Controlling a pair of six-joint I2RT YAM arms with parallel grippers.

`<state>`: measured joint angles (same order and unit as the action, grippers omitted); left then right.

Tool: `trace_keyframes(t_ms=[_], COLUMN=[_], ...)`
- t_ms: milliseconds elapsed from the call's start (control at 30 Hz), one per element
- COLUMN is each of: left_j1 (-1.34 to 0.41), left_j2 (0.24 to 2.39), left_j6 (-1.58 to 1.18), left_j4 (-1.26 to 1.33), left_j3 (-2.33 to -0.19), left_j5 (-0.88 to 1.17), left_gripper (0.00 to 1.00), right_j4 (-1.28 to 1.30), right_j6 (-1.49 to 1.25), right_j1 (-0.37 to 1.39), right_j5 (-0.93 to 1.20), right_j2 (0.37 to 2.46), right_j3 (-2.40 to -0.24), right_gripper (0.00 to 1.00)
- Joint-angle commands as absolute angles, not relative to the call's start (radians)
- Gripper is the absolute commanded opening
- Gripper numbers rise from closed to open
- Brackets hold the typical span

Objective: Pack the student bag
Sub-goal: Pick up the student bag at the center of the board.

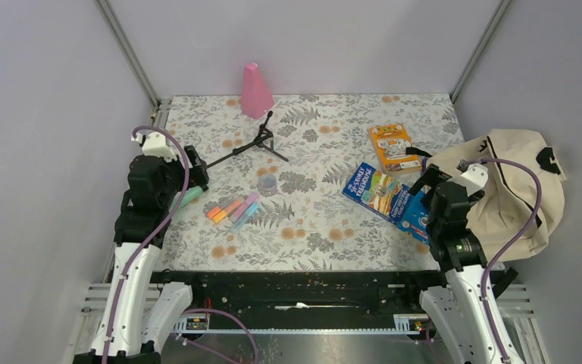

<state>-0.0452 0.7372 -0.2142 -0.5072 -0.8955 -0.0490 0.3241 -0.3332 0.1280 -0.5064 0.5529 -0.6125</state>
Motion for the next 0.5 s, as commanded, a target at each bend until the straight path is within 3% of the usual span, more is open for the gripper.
trace_keyframes(t_ms=[0, 200, 467], left_j1=[-0.04, -0.044, -0.044], left_j2=[0.738, 0.758, 0.732], left_j6=[-0.217, -0.169, -0.162], left_j4=[-0.474, -0.479, -0.451], left_j3=[-0.941, -0.943, -0.9], left_j5=[-0.076, 0.021, 0.047], left_gripper=[0.99, 0.99, 0.99], right_j4=[0.319, 0.318, 0.213], right_j6=[-0.397, -0.468, -0.61], right_j1=[0.123, 0.101, -0.083], right_j5=[-0.602, -0.725, -0.512], right_j2=[0.578, 0.633, 0.671], right_j3=[-0.647, -0.659, -0.657], right_gripper=[0.98, 0.98, 0.98])
